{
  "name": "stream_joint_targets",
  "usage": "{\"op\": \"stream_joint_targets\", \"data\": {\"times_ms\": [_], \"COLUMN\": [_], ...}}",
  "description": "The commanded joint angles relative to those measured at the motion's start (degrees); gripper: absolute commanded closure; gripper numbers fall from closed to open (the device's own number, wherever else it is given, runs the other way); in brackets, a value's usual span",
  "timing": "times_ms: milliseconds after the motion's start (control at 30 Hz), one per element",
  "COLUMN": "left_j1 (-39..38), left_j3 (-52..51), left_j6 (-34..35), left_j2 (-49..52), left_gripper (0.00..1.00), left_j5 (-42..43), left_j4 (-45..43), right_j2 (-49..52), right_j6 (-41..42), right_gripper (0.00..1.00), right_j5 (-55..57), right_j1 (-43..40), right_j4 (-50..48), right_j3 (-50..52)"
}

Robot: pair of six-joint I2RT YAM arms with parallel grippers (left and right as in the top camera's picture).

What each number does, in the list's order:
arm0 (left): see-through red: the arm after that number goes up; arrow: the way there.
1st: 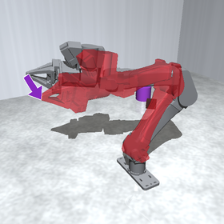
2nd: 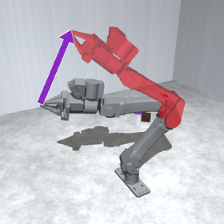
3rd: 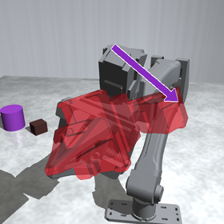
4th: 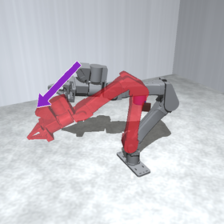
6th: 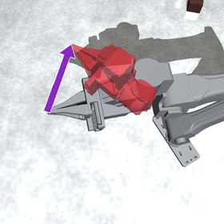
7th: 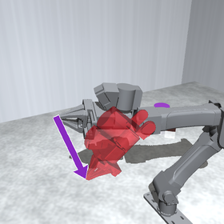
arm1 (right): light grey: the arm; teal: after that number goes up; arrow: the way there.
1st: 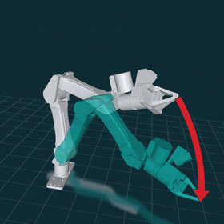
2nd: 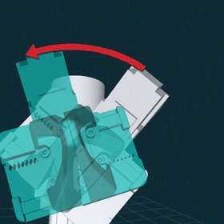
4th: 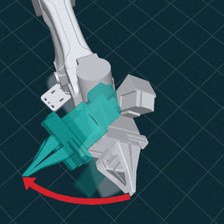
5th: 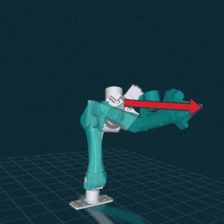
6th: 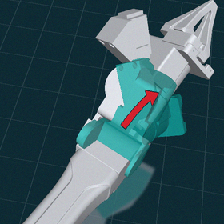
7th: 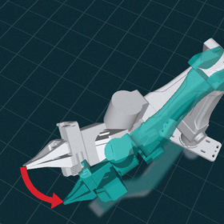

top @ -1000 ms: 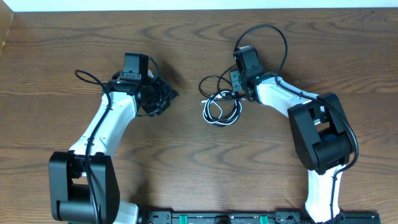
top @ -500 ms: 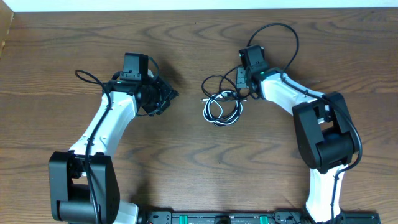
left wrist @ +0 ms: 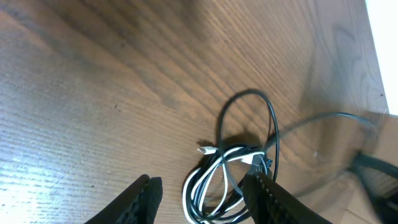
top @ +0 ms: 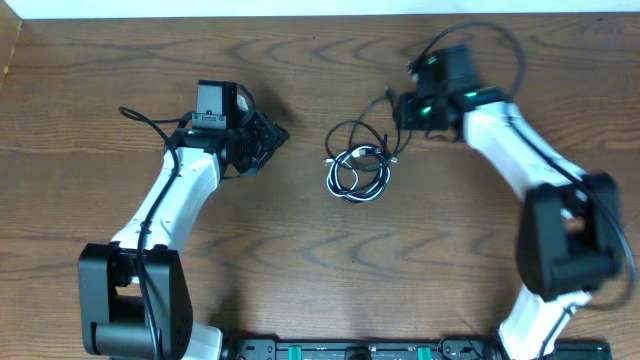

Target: Untangle cables

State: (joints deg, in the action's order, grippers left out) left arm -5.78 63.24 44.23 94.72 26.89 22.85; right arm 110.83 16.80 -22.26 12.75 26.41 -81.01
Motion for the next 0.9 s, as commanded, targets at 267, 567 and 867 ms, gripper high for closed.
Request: {"op": "stream_joint_targets", "data": {"times_ms": [267, 567, 867], "left_j1": [0.0, -0.2, -0.2], "left_j3": [-0.2, -0.2, -0.2], "left_j6": [-4.8, -10.8, -11.7], "left_j2": [-0.4, -0.4, -0.4], "left_gripper": [0.46, 0.45, 0.44], "left_j5": [27.2, 18.2, 12.4], "left_j4": [-21.8, -14.9, -6.1], "right_j2": [-8.9, -8.9, -7.3], "right_j6": [-8.1, -8.3, 2.0], "right_gripper": [0.99, 0.57, 0.54], "right_j5": [-45.6, -20.8, -8.6], "right_j1": [-5.7, -4.0, 6.0], "right_j4": [1.6, 13.4, 11.8], "right_j3": [-2.1, -2.1, 3.3]}}
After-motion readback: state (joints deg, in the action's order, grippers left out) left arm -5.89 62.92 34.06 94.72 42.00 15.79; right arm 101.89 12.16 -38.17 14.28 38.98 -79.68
